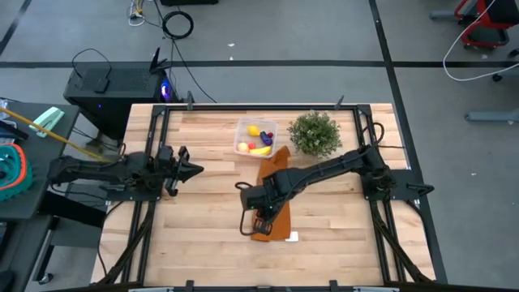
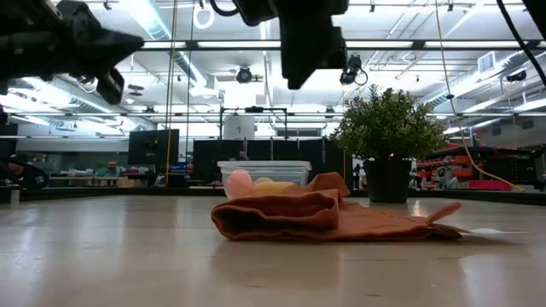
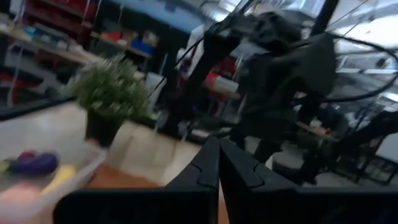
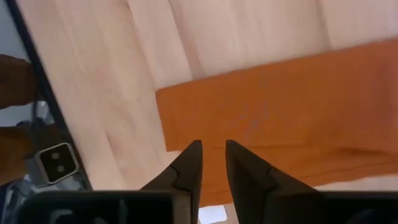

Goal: Pick and placing Produce into tupperware
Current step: Return to Home Position

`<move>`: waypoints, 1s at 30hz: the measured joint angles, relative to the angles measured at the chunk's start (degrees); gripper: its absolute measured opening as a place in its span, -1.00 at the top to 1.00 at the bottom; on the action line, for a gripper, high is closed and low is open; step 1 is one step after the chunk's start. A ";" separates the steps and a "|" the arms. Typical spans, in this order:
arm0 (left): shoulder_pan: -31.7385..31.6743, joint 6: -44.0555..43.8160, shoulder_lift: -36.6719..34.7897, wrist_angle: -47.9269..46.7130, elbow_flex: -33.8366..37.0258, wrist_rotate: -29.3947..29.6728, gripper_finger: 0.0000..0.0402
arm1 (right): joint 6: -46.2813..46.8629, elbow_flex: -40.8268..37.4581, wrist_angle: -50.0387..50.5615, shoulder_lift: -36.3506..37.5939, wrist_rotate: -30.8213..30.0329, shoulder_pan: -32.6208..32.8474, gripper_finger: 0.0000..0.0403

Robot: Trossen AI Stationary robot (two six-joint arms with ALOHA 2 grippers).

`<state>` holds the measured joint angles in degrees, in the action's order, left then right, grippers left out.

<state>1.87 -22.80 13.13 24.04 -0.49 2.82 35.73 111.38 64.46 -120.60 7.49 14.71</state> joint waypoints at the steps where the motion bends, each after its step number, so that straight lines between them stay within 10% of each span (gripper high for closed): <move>1: -0.62 0.01 -1.39 -2.33 0.01 -0.46 0.95 | 0.99 -0.65 -0.28 0.00 -0.38 0.50 0.64; 10: -4.75 -0.06 -13.11 -20.80 0.02 -5.62 0.92 | 6.55 -2.06 -2.01 0.00 -2.87 4.02 0.79; 24: -10.38 0.96 -12.81 -27.99 -2.86 -5.56 0.95 | 3.74 -2.35 -8.76 3.14 -13.51 4.11 0.98; 30: -10.49 0.28 -12.83 -28.64 -3.70 -5.61 0.85 | 8.86 -19.49 -20.30 15.52 -15.32 0.63 0.99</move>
<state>-8.62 -22.52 0.29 -4.61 -4.19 -2.79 44.59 91.89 44.16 -105.08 -7.83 15.34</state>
